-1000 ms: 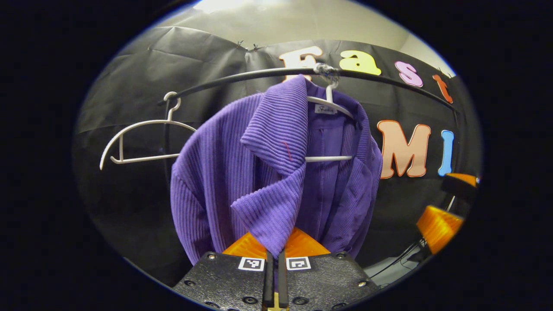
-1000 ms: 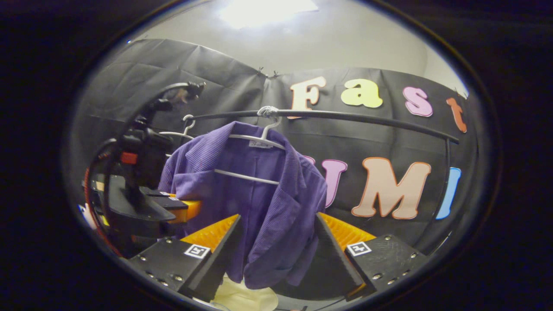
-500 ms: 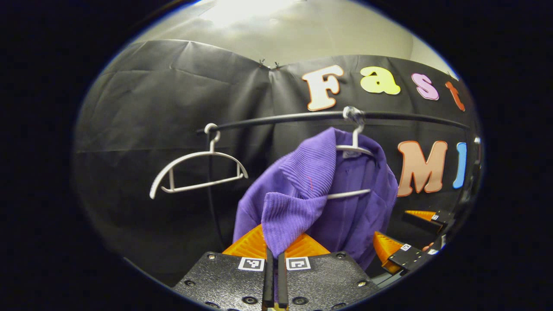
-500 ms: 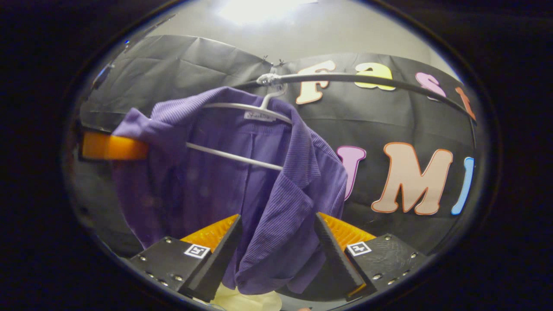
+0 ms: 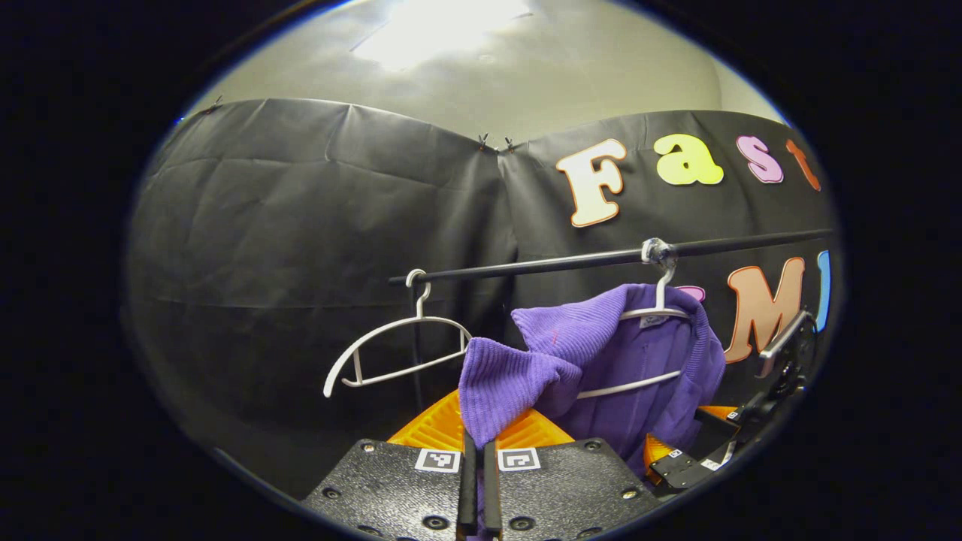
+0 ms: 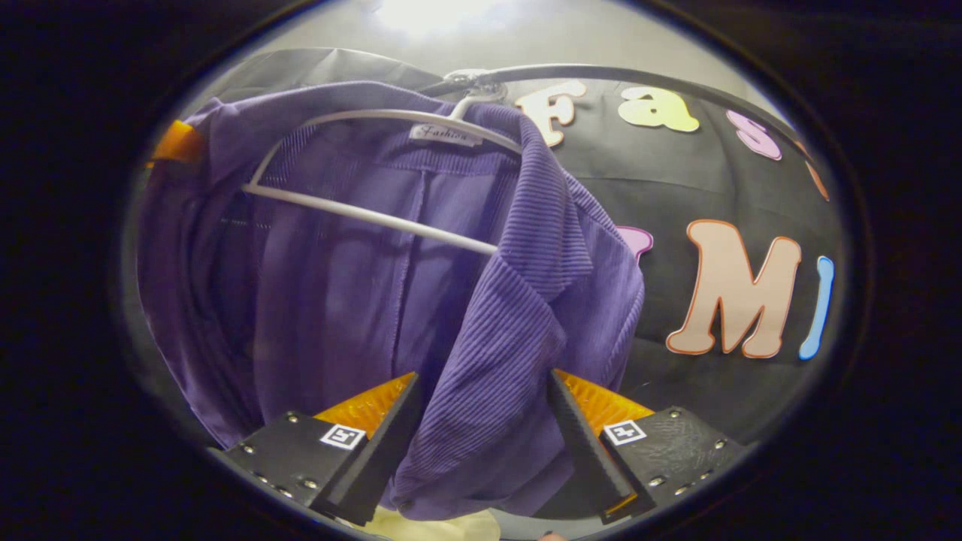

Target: Grasp the clothes on the hanger with both hands and then place them into the laundry hamper below.

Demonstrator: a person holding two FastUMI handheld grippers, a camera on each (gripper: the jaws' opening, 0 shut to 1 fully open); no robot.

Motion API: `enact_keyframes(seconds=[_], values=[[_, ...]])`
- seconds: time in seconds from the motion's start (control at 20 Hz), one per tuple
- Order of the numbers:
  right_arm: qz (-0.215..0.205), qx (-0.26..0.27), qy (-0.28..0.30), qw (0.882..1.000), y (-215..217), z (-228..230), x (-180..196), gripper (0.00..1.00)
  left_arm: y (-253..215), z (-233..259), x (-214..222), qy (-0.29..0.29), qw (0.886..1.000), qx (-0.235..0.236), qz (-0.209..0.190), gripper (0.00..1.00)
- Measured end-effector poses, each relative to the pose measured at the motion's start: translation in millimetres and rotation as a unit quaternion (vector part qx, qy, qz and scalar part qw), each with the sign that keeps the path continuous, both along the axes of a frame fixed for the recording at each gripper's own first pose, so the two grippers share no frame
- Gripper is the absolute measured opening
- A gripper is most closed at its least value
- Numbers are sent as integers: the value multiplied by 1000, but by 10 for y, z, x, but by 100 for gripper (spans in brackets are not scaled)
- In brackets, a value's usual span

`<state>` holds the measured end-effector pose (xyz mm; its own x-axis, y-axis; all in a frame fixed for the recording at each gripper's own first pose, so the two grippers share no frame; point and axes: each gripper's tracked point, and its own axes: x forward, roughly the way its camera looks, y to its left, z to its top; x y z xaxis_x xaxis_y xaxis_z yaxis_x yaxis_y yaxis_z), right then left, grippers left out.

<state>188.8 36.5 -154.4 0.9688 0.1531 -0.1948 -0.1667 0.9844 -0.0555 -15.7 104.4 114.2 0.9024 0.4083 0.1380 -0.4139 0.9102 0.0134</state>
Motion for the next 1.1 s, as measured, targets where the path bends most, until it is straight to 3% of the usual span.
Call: enact_keyframes(seconds=[0.2,0.25,0.45,0.6,0.65,0.75,0.8,0.9,1.1], values=[[12,-1,23,1000,39,-152,88,99,121,65,46,-8,1000,5,12,2],[8,-9,25,1000,12,-173,75,96,139,75,52,-10,1000,4,14,4],[21,-26,44,998,43,-265,88,46,224,113,113,-17,1000,4,18,4],[-3,-22,78,997,-138,-338,13,5,294,163,172,-24,999,5,22,4],[-11,-13,84,996,-183,-328,58,2,318,173,183,-26,999,6,23,7],[-36,-14,84,996,-328,-280,90,2,369,199,223,-28,999,8,24,2],[-46,-21,81,995,-415,-271,101,7,390,228,238,-31,999,10,25,2],[-62,-41,74,995,-613,-253,108,7,455,280,279,-37,999,20,28,7],[-103,-66,56,991,-978,-119,165,7,523,414,357,-51,998,31,26,4]])
